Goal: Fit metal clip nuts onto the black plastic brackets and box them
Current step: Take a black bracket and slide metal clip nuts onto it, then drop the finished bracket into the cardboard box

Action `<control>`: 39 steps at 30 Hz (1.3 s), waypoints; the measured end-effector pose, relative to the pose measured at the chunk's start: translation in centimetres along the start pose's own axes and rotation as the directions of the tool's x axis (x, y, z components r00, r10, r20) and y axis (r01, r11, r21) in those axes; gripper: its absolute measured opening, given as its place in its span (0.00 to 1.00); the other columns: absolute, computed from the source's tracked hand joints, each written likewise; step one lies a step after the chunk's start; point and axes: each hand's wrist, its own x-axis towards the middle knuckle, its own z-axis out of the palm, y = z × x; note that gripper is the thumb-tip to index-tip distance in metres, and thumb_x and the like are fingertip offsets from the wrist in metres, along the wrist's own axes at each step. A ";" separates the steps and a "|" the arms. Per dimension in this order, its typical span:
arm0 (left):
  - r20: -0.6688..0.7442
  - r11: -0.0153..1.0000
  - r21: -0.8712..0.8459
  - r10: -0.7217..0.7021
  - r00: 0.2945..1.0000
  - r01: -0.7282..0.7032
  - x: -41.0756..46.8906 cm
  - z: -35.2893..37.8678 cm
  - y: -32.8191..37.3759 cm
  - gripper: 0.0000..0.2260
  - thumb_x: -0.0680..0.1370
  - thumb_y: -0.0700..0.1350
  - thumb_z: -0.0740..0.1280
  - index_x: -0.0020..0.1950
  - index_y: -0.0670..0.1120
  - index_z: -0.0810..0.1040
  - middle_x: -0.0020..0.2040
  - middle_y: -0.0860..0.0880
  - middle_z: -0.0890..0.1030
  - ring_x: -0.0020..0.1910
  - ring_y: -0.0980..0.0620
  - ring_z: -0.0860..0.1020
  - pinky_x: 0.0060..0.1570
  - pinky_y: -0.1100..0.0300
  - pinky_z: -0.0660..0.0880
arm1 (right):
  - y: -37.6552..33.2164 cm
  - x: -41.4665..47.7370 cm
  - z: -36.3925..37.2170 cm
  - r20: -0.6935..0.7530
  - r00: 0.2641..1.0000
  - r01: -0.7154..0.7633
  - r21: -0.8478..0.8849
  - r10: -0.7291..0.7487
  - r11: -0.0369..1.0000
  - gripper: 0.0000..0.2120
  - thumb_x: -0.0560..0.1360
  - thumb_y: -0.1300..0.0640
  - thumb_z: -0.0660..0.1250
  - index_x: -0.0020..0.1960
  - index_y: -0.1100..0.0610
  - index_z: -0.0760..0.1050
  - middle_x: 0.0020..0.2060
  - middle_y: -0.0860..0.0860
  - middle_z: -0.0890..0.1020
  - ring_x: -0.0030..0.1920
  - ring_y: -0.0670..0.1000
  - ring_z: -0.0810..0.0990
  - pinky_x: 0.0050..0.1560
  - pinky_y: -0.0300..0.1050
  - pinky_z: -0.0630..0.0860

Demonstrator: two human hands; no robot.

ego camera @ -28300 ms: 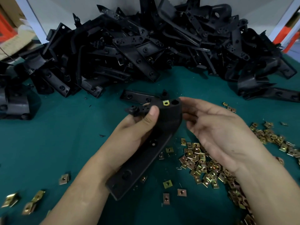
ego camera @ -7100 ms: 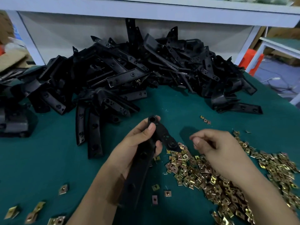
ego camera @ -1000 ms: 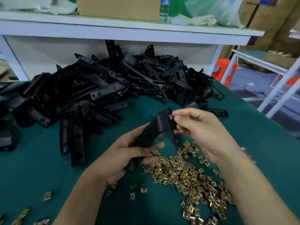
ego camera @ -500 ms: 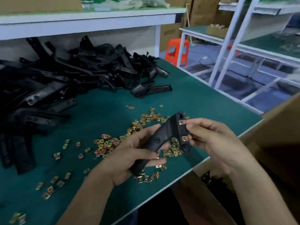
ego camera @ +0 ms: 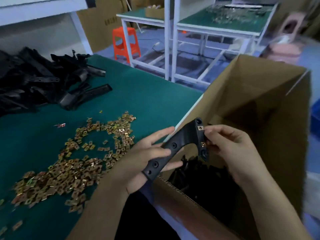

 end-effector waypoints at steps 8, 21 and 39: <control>-0.012 0.948 0.303 -0.092 0.996 0.092 3.6 2.3 -2.7 0.25 0.73 0.49 0.74 0.68 0.67 0.76 0.73 0.47 0.70 0.66 0.60 0.76 0.64 0.52 0.77 | 3.5 -0.1 -3.7 -0.225 0.970 0.043 -0.188 -0.086 0.981 0.06 0.79 0.59 0.68 0.47 0.52 0.83 0.36 0.51 0.83 0.33 0.42 0.79 0.37 0.34 0.77; -0.227 0.912 0.411 0.109 0.968 -0.007 0.5 0.6 -2.6 0.16 0.82 0.39 0.67 0.64 0.58 0.81 0.61 0.53 0.82 0.59 0.57 0.82 0.56 0.60 0.80 | 5.7 -0.6 3.0 -0.002 0.982 0.173 -0.373 -0.187 0.912 0.09 0.77 0.60 0.69 0.53 0.47 0.81 0.43 0.43 0.84 0.44 0.41 0.82 0.46 0.40 0.81; -0.785 0.824 0.522 0.565 -0.255 0.220 -25.3 -16.1 0.0 0.15 0.81 0.37 0.65 0.66 0.50 0.71 0.61 0.49 0.73 0.56 0.51 0.74 0.56 0.49 0.75 | 5.5 -10.4 32.8 0.833 0.533 0.655 -0.294 -0.149 0.696 0.22 0.77 0.52 0.70 0.70 0.46 0.71 0.63 0.47 0.67 0.51 0.37 0.72 0.50 0.18 0.60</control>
